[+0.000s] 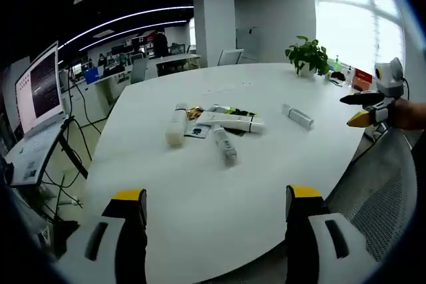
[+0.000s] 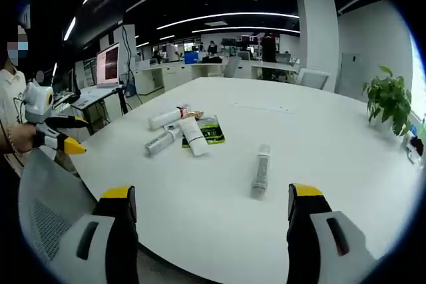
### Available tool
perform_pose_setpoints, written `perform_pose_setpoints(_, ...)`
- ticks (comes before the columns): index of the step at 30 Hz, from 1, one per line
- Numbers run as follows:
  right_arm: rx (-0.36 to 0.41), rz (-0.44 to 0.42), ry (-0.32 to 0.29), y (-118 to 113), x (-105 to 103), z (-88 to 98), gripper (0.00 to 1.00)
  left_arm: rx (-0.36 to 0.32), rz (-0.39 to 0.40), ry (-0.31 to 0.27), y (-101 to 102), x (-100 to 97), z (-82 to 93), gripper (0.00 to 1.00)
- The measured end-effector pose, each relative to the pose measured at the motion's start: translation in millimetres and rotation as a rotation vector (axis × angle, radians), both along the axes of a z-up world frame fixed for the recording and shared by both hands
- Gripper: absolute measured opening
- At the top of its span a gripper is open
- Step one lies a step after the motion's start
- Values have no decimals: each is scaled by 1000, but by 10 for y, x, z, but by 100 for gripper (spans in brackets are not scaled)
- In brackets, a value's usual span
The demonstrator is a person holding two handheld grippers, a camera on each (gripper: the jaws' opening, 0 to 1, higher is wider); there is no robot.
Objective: Arrange the skincare products in the storage area until every visible bottle or jar stands upright without overlapping.
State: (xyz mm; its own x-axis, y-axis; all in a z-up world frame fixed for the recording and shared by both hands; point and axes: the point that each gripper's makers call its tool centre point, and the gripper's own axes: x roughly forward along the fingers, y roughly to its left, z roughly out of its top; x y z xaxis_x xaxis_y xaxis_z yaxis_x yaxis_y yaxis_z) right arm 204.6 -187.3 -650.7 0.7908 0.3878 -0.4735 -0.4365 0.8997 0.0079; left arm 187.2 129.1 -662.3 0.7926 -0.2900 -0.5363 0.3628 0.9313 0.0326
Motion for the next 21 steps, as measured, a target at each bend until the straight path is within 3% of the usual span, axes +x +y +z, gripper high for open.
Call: perform_pose_setpoints(21,-2,3,7,12,-11,-2,94,5,-7,5,-13,-6,-4,79)
